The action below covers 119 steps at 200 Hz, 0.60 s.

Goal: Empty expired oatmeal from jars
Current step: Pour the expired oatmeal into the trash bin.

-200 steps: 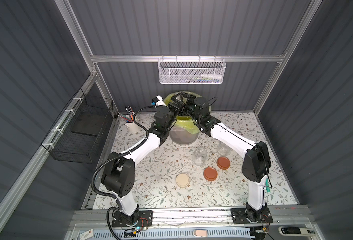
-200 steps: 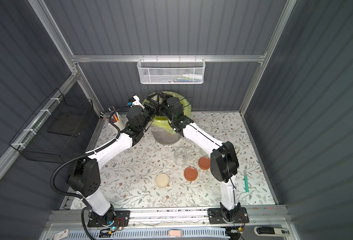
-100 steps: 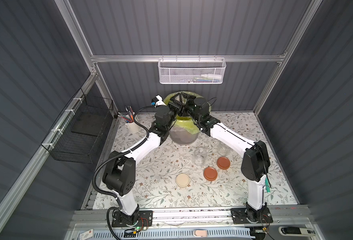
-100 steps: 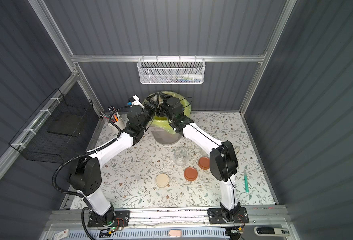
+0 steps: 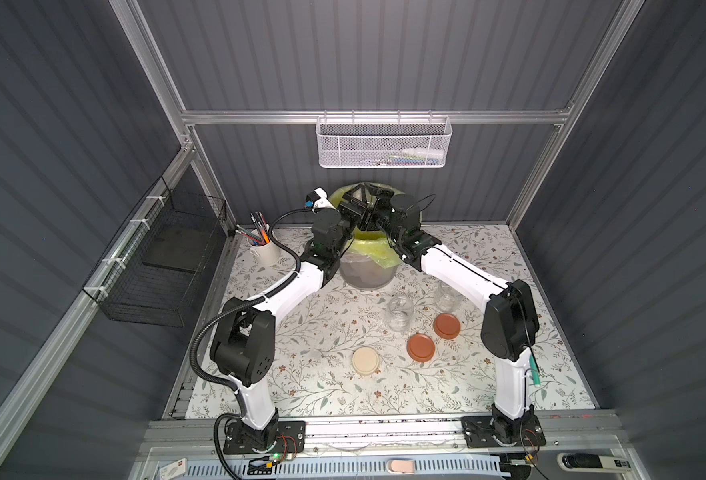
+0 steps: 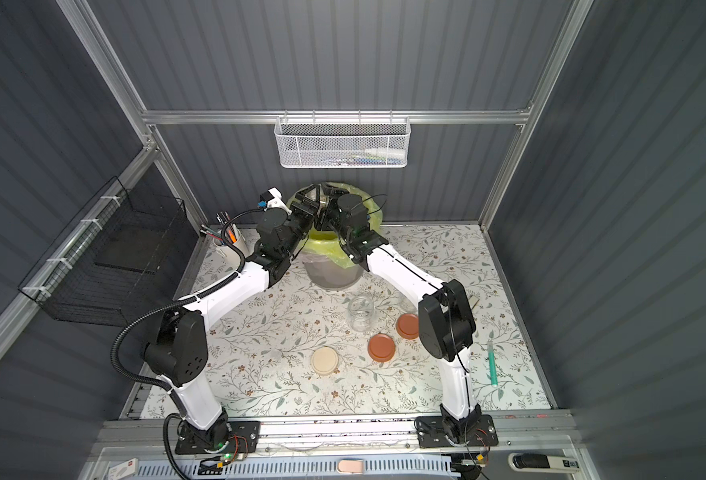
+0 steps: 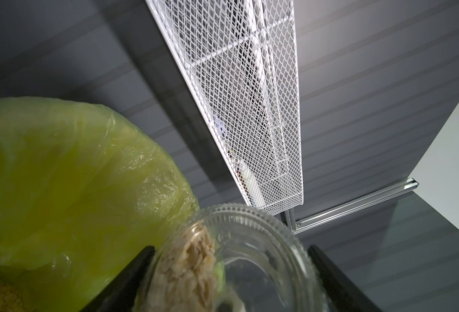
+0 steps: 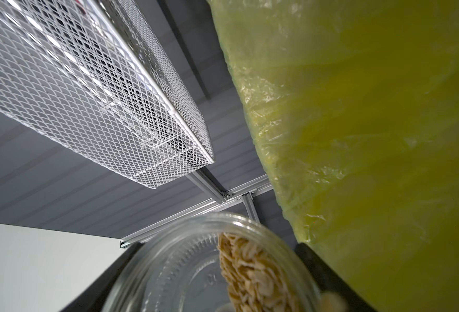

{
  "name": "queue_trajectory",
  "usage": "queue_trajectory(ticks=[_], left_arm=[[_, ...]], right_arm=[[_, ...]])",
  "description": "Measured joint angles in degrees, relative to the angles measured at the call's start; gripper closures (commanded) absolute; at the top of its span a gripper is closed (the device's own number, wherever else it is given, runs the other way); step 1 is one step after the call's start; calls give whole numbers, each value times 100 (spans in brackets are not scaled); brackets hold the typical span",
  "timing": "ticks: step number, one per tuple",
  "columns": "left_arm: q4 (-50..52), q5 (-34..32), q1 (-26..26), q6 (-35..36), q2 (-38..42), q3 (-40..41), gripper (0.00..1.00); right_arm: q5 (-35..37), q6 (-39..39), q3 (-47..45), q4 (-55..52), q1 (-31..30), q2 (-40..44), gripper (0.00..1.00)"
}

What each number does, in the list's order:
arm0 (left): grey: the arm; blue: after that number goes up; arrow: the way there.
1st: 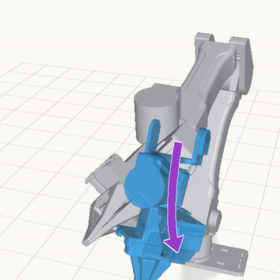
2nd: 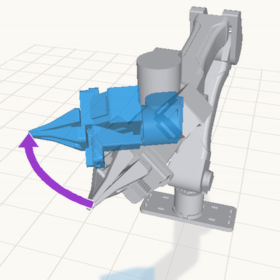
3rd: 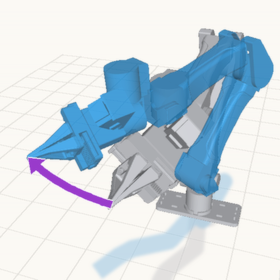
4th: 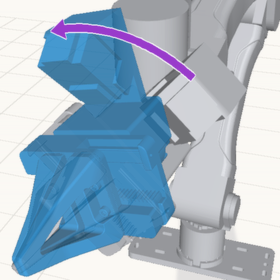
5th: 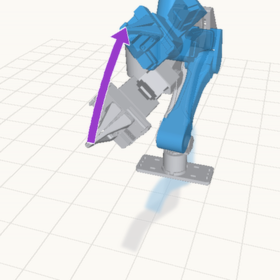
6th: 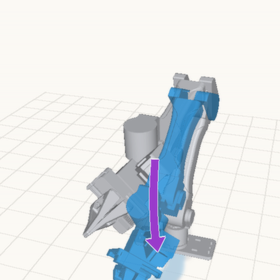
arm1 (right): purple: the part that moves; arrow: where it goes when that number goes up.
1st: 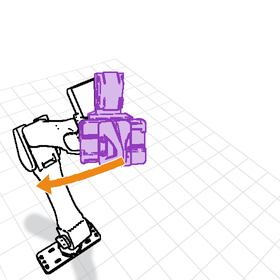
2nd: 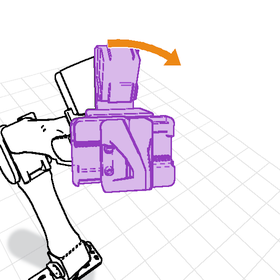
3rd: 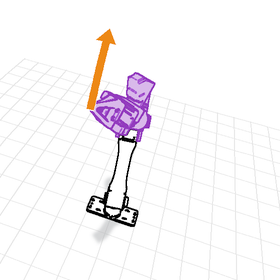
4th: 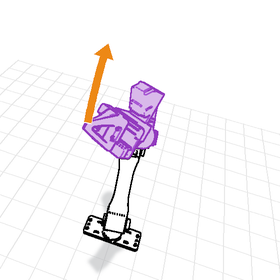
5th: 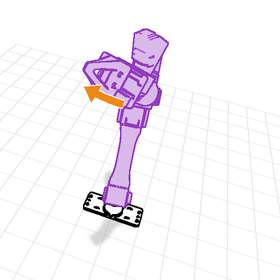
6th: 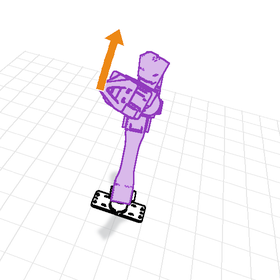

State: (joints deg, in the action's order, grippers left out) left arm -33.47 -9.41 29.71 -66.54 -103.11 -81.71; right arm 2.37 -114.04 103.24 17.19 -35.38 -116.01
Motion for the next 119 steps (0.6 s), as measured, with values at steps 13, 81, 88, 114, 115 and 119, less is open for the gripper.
queue_trajectory(ticks=[13,81,88,114,115,119], left_arm=[[-31,-11,-2,15,-28,0,95],[-26,-44,-11,304,-52,-28,100],[-13,-48,-7,343,-55,-42,100],[-4,-50,-7,404,-68,-63,100],[-4,-50,-9,404,-70,-63,100],[-4,-50,-9,404,-76,-63,100]], right_arm=[[-39,2,42,11,11,-50,29],[-184,26,138,9,37,-127,11],[-197,33,157,-11,35,-129,10],[-247,48,168,4,48,-127,6],[-247,46,168,4,48,-127,6],[-247,48,168,2,48,-127,6]])
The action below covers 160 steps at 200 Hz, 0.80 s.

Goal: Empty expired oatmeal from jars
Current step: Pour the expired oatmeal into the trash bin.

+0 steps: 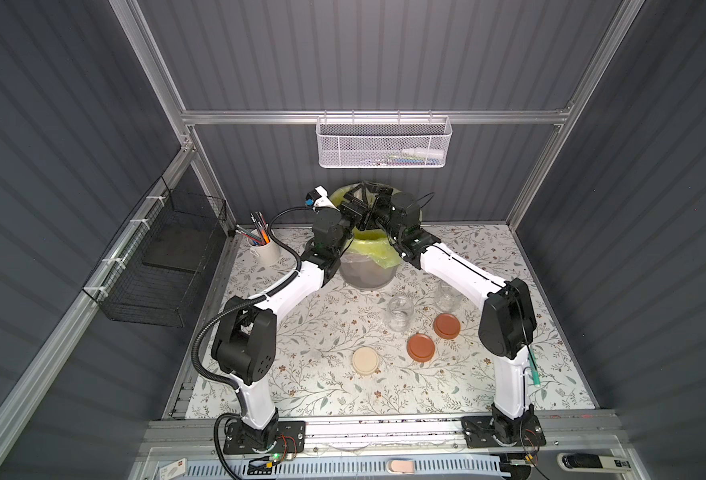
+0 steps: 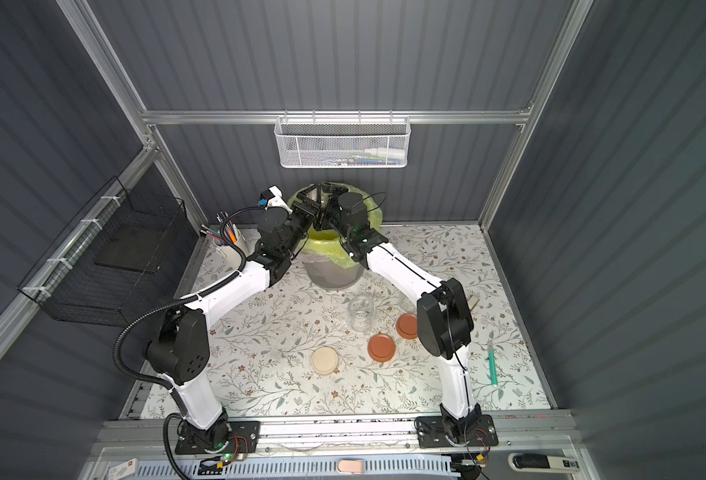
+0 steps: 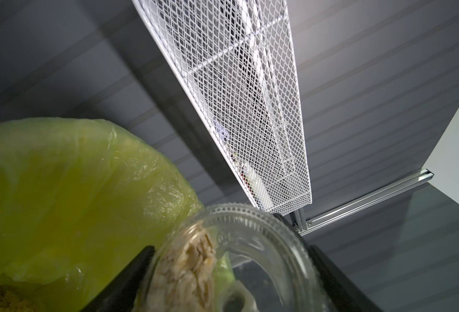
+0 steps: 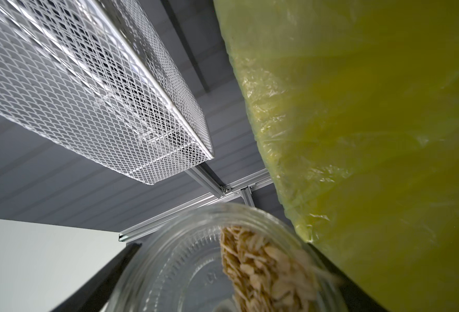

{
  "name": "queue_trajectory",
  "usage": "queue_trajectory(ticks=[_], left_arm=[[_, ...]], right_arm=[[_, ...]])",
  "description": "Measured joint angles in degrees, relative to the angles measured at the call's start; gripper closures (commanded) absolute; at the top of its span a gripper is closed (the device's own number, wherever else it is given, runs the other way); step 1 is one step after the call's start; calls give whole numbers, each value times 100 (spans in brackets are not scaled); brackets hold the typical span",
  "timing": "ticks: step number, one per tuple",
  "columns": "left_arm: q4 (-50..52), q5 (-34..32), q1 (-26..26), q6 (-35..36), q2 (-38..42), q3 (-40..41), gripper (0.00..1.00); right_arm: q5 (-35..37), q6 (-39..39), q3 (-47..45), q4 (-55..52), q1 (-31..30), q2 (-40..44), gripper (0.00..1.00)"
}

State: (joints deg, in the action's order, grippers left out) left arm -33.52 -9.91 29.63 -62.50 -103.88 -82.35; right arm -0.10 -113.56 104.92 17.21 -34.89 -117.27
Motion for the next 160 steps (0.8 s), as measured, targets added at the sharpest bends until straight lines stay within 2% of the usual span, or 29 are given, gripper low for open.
queue_trajectory(ticks=[39,160], left_arm=[[-35,0,2,66,-79,0,99],[44,48,7,175,-116,-90,98]], right_arm=[[4,28,-66,24,17,7,1],[-256,37,-691,37,-28,619,1]])
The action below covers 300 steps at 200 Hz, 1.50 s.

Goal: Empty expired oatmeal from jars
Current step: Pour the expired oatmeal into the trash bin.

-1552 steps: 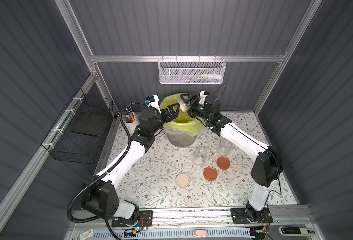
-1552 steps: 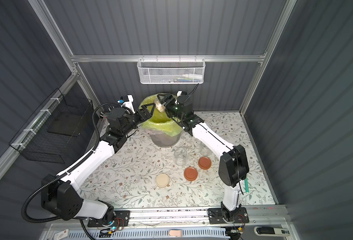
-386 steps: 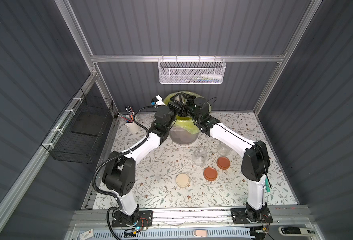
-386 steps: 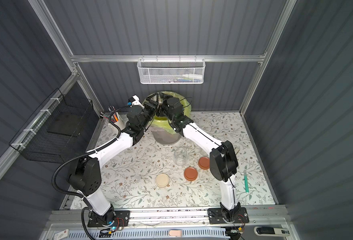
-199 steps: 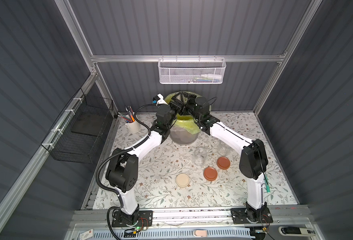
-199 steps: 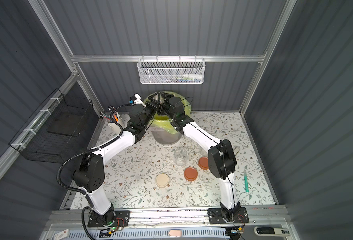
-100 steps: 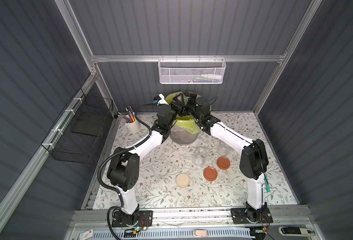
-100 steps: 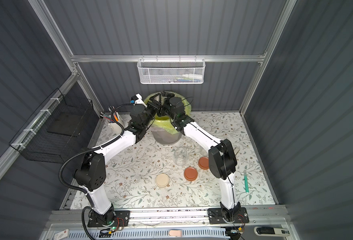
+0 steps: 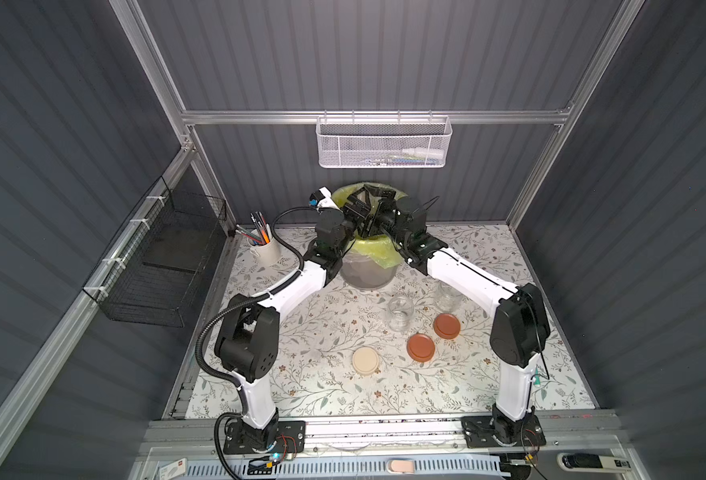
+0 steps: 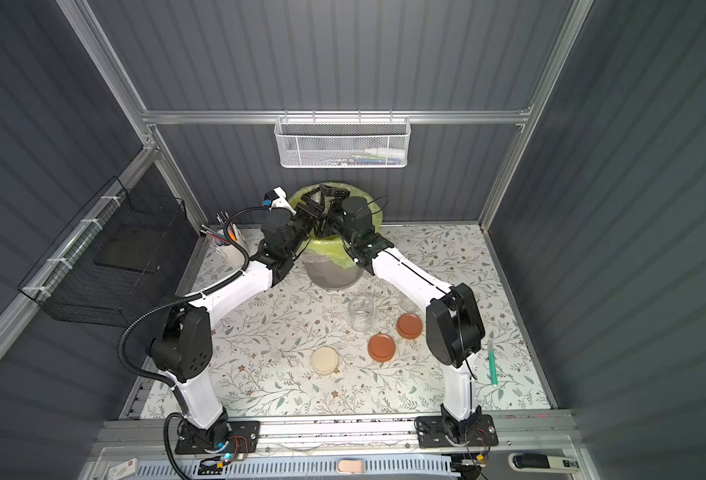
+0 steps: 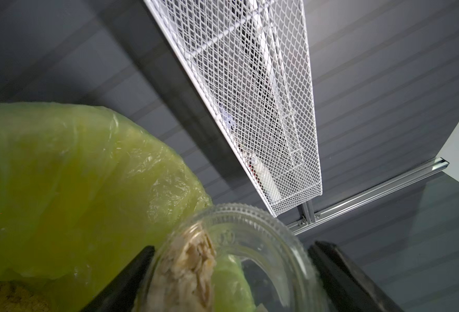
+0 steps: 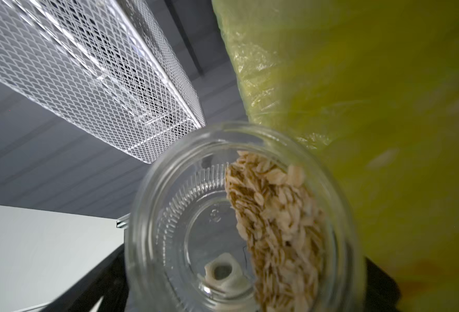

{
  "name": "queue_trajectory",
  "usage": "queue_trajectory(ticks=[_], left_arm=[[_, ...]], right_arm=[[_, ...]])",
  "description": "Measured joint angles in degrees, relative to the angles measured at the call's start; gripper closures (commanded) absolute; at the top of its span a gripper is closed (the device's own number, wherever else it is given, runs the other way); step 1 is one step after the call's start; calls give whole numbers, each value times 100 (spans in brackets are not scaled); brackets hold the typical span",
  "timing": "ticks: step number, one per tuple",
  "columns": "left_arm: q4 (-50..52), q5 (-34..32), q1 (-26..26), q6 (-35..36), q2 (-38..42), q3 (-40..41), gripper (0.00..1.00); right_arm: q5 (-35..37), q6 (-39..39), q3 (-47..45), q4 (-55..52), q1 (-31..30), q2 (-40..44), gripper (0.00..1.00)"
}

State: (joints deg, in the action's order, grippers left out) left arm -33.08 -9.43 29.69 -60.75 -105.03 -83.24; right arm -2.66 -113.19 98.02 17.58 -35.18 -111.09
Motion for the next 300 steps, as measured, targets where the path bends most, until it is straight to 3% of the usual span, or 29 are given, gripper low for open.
queue_trajectory(ticks=[175,300], left_arm=[[48,2,-92,170,-57,-146,96],[238,94,-114,579,-57,-146,94]], right_arm=[[-516,597,-223,-828,212,570,4],[-839,1915,166,-1843,520,896,4]])
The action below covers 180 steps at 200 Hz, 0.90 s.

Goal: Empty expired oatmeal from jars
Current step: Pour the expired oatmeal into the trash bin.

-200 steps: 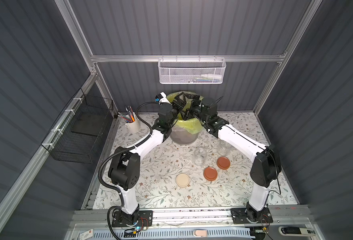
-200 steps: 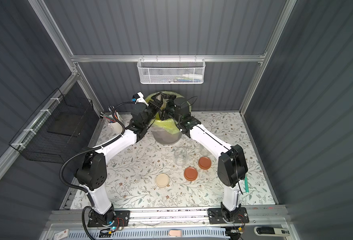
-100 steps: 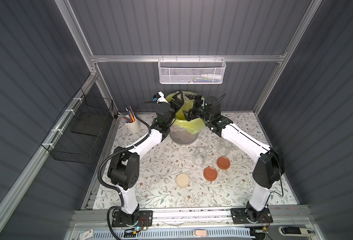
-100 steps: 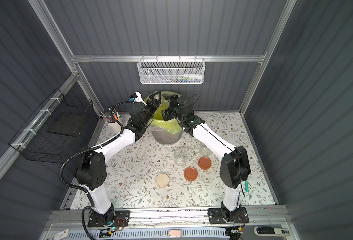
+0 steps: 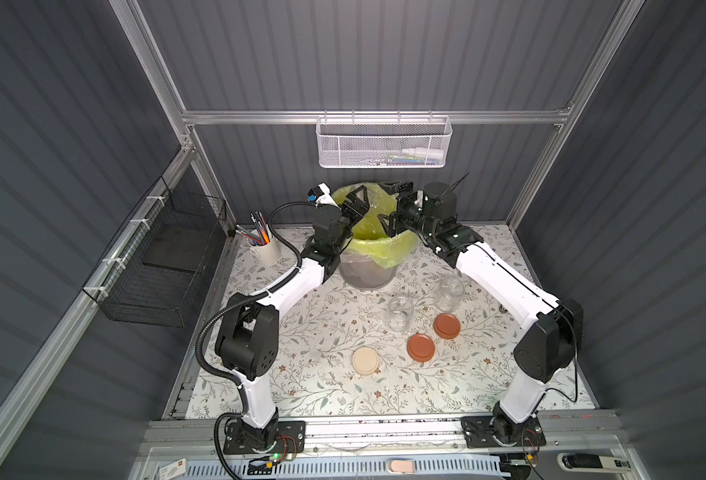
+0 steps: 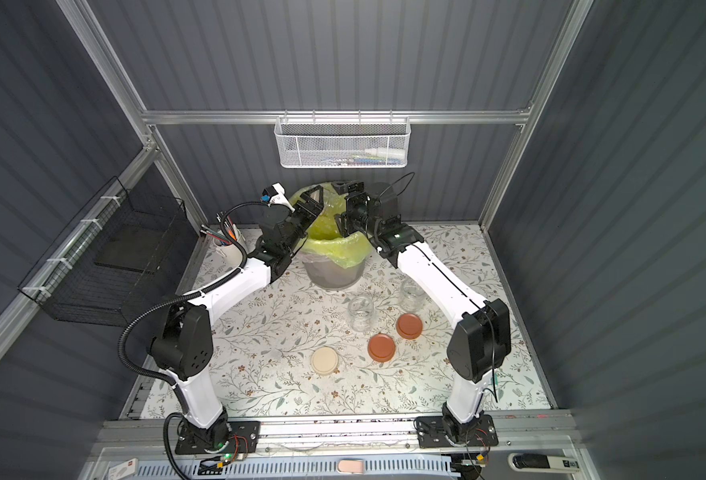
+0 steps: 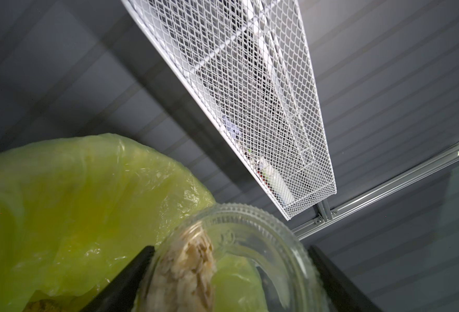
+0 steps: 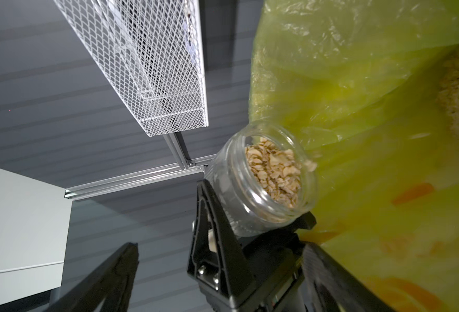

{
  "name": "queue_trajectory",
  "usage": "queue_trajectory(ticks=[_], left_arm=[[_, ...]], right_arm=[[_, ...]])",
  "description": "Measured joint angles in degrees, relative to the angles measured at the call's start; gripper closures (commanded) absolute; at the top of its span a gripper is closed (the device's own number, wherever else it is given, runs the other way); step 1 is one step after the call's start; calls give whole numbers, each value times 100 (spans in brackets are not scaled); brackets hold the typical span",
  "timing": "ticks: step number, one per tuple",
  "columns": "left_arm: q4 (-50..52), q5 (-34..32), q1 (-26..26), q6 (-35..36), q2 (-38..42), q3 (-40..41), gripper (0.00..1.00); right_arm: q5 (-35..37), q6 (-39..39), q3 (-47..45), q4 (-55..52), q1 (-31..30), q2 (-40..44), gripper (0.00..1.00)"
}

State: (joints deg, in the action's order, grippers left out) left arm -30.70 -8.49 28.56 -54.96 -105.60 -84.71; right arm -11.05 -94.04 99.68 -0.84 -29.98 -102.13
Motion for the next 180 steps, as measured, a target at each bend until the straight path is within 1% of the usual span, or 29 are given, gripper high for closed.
queue_trajectory(ticks=[23,43,77,95,132,161,180], left_arm=[[68,57,0,127,0,0,94],[160,85,0,214,2,0,94],[245,103,0,348,7,0,93],[280,109,0,404,7,0,93],[372,184,-4,511,17,0,94],[483,229,-4,634,46,0,94],[540,273,-4,688,48,0,93]], right_arm=[[-83,367,291,-254,31,-118,4],[-175,896,654,-640,98,-260,3],[-151,1731,699,-1043,208,-205,2],[-260,2122,866,-1364,273,-227,3],[-702,2977,1759,-1978,483,-542,3],[-1064,3821,2914,-2752,634,-1176,4],[-1132,4369,3283,-3154,669,-1432,4]])
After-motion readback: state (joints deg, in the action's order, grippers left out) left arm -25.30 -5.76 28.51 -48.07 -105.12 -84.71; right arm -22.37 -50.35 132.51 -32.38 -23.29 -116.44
